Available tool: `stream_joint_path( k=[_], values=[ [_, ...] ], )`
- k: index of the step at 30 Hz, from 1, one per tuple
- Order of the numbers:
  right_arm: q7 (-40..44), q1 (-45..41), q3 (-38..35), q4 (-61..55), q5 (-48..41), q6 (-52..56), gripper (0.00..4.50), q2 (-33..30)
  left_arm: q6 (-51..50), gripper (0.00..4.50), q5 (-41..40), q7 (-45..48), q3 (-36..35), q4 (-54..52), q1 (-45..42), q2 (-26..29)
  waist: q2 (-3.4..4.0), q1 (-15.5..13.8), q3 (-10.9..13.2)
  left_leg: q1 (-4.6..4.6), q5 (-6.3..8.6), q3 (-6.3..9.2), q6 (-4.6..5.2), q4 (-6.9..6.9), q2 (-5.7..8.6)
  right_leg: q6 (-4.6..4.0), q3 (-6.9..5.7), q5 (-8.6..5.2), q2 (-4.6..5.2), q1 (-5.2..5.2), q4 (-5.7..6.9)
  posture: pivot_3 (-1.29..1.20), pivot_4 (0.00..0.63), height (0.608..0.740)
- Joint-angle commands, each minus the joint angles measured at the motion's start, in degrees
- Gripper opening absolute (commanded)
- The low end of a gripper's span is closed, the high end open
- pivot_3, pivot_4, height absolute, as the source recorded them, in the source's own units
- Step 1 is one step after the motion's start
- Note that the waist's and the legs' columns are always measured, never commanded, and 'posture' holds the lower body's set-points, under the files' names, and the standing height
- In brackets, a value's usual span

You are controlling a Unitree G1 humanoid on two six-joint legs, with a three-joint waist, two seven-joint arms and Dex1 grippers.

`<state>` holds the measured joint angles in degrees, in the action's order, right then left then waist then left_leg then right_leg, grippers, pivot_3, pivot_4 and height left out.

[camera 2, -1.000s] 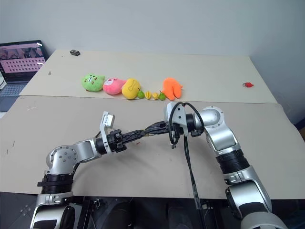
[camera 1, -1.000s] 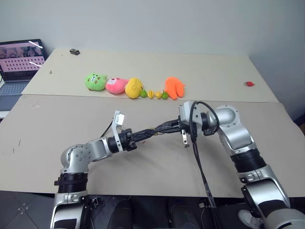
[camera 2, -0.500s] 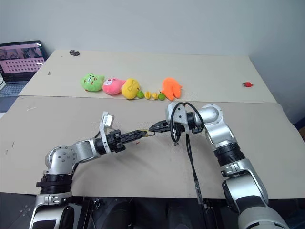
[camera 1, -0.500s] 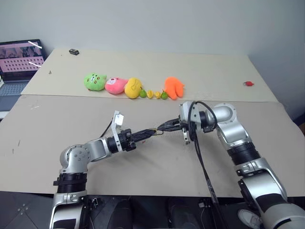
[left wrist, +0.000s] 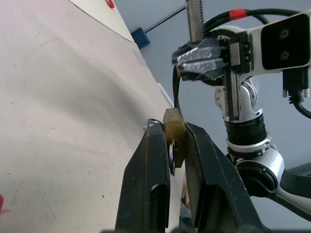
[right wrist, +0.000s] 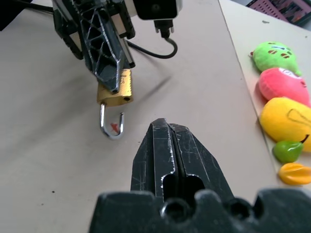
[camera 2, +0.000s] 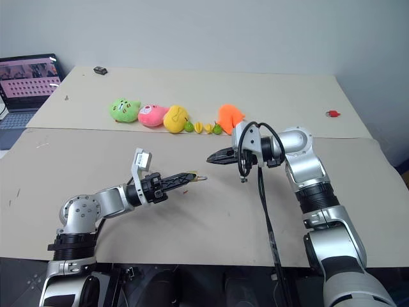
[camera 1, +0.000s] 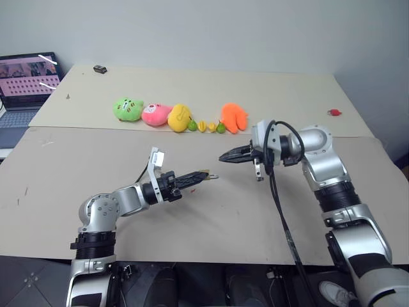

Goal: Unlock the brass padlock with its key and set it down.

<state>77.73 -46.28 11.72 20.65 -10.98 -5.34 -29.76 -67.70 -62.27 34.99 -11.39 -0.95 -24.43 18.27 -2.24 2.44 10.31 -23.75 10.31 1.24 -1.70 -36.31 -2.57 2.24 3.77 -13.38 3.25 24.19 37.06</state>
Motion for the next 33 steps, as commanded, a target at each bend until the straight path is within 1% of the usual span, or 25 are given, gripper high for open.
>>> stream_joint_path(
  k=[1,16,23,27,29,33],
  values=[
    [0.2,0.2,-0.6,-3.6,-1.4,0.7,0.04,0.4,-0.1,0.01,-1.3,0.3,-0.4,-1.3,-1.1,-0.2,0.0,0.0,0.0,0.0,0.0,0.0,0.0,0.0,0.0,0.0,0.0,0.0,0.0,0.0,0.01,0.0,0.15,0.722],
    [2.2,2.9,2.5,-2.9,-0.9,1.2,0.04,3.4,0.0,0.01,-2.1,-0.7,-0.5,-1.5,-1.5,-1.0,0.0,0.0,0.0,0.01,0.0,0.0,0.0,0.0,0.0,0.0,0.0,0.0,0.0,0.0,0.01,0.0,0.15,0.722],
    [4.5,3.9,1.8,-5.8,-2.6,5.6,0.04,1.1,1.0,0.01,-1.0,-0.6,-0.7,-1.8,-0.5,-0.7,0.0,0.0,0.0,0.0,0.0,0.01,0.0,0.0,0.0,0.0,0.0,0.0,0.0,0.0,0.0,0.0,0.15,0.722],
    [5.9,5.1,0.8,-10.5,-6.2,13.5,0.04,-1.3,4.8,0.01,3.6,0.4,0.4,-1.1,0.7,1.3,0.0,0.0,0.0,0.0,0.0,0.01,0.0,0.0,0.02,0.01,0.0,0.0,0.01,-0.01,0.0,0.0,0.15,0.722],
    [4.4,4.7,0.1,-9.7,-5.4,12.9,0.04,-1.4,6.2,0.01,5.9,1.8,0.3,0.7,1.3,3.5,0.0,0.1,0.0,0.01,0.0,0.0,0.0,0.0,0.02,0.0,0.0,0.0,0.01,-0.01,0.0,0.0,0.15,0.722],
    [3.3,4.8,-0.5,-9.5,-4.8,12.1,0.04,-1.4,7.2,0.01,7.8,4.3,-0.3,3.4,1.7,6.9,0.01,0.4,0.0,0.12,0.0,0.0,0.0,0.05,-0.05,-0.01,0.02,-0.02,-0.08,0.02,0.02,0.0,0.15,0.722]
  ],
)
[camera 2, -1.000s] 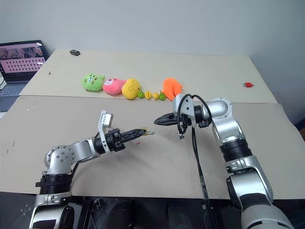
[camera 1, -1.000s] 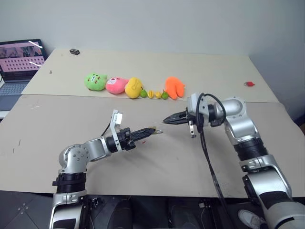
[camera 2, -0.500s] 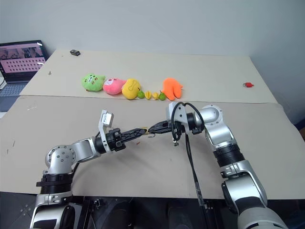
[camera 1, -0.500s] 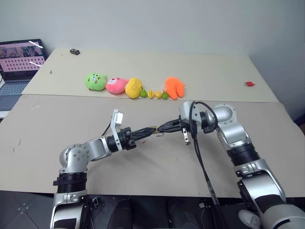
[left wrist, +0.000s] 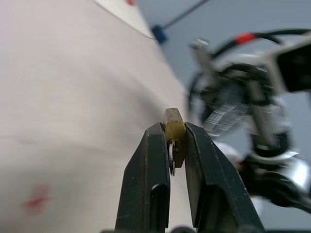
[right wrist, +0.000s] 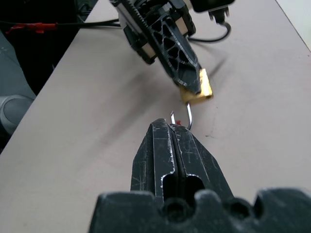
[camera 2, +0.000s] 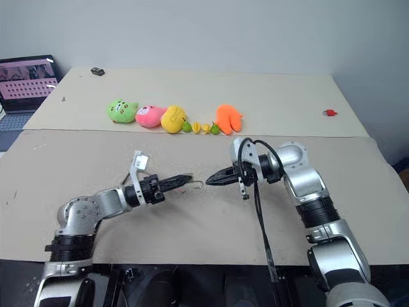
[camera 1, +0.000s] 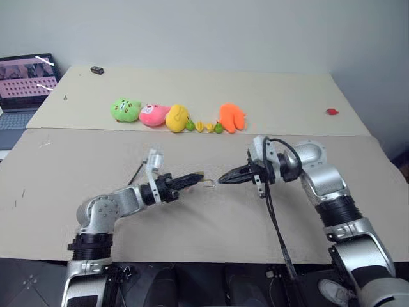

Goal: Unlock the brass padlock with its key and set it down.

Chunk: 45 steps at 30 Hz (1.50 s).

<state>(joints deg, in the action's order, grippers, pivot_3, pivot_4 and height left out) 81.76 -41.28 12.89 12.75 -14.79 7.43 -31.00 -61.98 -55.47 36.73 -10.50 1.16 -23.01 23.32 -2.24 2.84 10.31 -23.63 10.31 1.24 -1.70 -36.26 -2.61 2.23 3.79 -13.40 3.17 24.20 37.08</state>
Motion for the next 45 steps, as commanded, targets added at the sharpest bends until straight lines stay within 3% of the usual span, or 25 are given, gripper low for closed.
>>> stream_joint_path(
  k=[1,5,14,19,23,30,33,38,45],
  values=[
    [-0.9,0.0,-1.7,-1.7,-1.0,-0.7,0.04,-0.1,1.7,0.01,1.5,3.3,-1.4,2.2,0.1,3.0,0.0,-0.2,0.0,-0.02,0.0,0.0,0.0,0.0,0.01,0.01,0.0,-0.01,0.01,0.0,0.0,0.0,0.15,0.722],
    [-1.4,0.7,-1.7,-2.2,-0.9,-1.2,0.04,-0.1,3.6,0.01,4.5,6.4,-1.1,5.5,0.3,6.1,-0.01,-0.4,0.0,-0.13,0.0,-0.01,0.0,-0.02,0.04,0.01,-0.01,0.0,0.06,0.02,-0.05,0.0,0.15,0.722],
    [-3.5,2.3,-2.2,-4.0,-1.6,-0.5,0.0,0.6,5.1,3.36,9.8,10.4,3.0,3.3,2.8,9.8,0.0,-0.4,0.0,-0.12,0.0,-0.01,0.0,-0.01,0.02,0.01,-0.02,0.0,0.06,0.04,-0.03,0.0,0.15,0.722],
    [-4.8,3.5,-2.5,-4.6,-2.0,0.2,0.0,0.8,10.8,3.36,15.6,12.3,5.0,5.7,4.1,11.6,0.0,-0.4,0.0,-0.1,0.0,-0.02,0.0,-0.01,0.02,0.0,-0.02,0.0,0.06,0.03,-0.03,0.0,0.15,0.722],
    [-5.7,4.7,-3.0,-4.0,-2.0,0.4,0.0,0.7,28.0,3.36,29.2,6.8,7.2,12.2,3.5,13.3,0.02,-0.4,0.0,0.09,0.0,-0.03,0.0,-0.01,0.01,0.01,-0.02,-0.01,0.05,-0.09,-0.01,0.0,0.15,0.722],
    [-7.3,3.8,-5.0,-2.1,-3.1,2.0,0.0,1.1,44.9,3.36,37.4,0.3,3.5,21.5,1.5,13.8,0.03,0.2,-0.1,0.46,0.0,-0.16,0.0,0.11,-0.15,0.19,0.13,-0.1,-0.11,-0.16,0.03,0.0,0.15,0.722],
    [-11.0,3.6,-7.4,-0.2,-3.0,1.1,0.0,1.7,43.7,3.36,34.8,-2.6,-0.6,18.8,2.0,11.9,0.02,0.3,-0.1,0.35,0.0,-0.18,0.01,0.22,-0.16,0.02,0.17,-0.02,-0.12,-0.03,0.02,0.0,0.15,0.722],
    [-22.6,4.5,-16.8,0.6,-7.0,4.3,0.0,3.8,32.3,3.36,25.8,-12.1,-8.9,2.5,5.7,5.4,-0.02,-0.6,0.0,-0.13,0.0,-0.11,0.0,0.12,-0.06,-0.09,0.12,0.1,0.0,0.19,0.01,0.0,0.15,0.722],
    [-36.0,15.6,-27.6,-5.8,-11.1,9.4,0.0,4.3,26.3,3.36,22.4,-22.4,-14.1,-16.4,15.6,-0.3,-0.08,-1.7,0.0,-0.15,0.01,-0.02,-0.01,0.04,0.03,-0.03,0.03,0.13,0.09,0.08,-0.04,0.0,0.15,0.722]
  ],
)
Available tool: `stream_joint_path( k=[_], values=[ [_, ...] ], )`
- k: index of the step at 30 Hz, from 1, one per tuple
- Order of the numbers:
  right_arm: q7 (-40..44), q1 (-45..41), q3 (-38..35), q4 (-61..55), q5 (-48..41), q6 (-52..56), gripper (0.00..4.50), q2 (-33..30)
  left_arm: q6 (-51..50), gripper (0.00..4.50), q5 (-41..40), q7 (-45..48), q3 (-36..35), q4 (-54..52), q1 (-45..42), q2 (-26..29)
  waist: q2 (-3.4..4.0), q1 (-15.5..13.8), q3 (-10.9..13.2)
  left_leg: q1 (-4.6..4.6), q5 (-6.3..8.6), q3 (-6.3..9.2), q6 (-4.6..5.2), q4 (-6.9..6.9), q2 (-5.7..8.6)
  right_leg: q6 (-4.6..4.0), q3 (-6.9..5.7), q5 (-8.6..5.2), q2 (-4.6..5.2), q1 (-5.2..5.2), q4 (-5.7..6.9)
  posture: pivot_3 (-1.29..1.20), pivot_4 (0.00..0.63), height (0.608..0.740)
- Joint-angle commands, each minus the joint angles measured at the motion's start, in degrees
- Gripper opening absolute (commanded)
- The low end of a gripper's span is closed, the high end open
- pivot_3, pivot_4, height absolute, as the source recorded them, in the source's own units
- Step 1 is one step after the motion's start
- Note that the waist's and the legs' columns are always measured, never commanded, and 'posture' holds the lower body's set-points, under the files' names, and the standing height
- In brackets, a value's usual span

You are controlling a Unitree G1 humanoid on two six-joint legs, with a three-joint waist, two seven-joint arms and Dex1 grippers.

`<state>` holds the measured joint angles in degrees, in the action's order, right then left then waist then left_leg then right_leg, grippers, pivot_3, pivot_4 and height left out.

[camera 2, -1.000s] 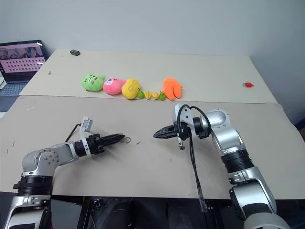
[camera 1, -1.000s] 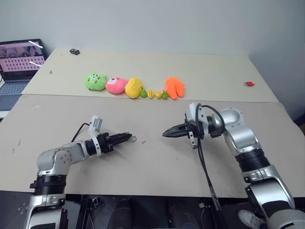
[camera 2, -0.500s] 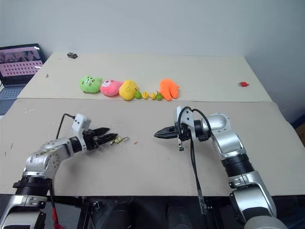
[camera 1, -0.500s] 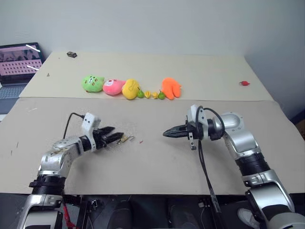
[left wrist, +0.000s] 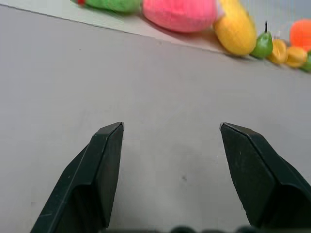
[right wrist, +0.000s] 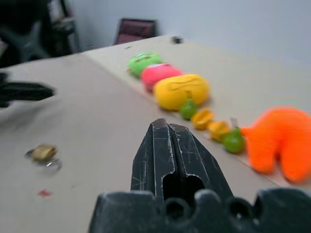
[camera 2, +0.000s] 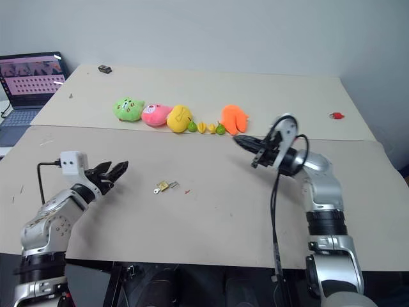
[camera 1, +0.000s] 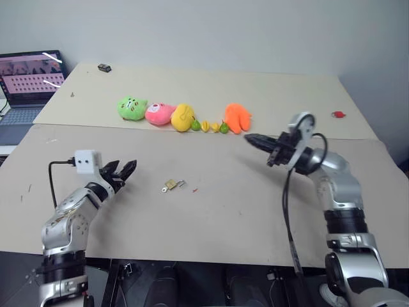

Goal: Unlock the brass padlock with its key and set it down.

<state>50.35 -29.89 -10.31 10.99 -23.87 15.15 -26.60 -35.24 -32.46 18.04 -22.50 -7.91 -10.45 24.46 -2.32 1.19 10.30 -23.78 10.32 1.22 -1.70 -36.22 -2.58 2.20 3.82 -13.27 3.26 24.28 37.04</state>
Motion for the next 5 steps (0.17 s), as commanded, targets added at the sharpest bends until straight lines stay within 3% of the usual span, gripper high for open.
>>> stream_joint_path(
  k=[1,5],
  values=[
    [-5.8,6.2,-5.1,-5.0,-2.3,2.0,0.0,0.2,0.2,3.36,0.1,-4.4,-2.1,-9.1,4.6,-1.8,0.0,0.0,0.0,0.03,0.0,-0.01,0.0,0.0,0.0,0.0,0.0,0.0,0.0,-0.03,0.0,0.0,0.15,0.722],
    [-13.2,14.4,-7.1,-7.2,-0.2,0.1,0.0,2.9,6.0,3.36,5.3,-6.1,-1.1,-14.6,11.7,-3.4,-0.01,0.0,0.0,0.06,0.0,-0.05,0.0,0.02,0.0,-0.01,0.06,-0.01,-0.02,-0.01,-0.02,0.0,0.15,0.722]
  ],
)
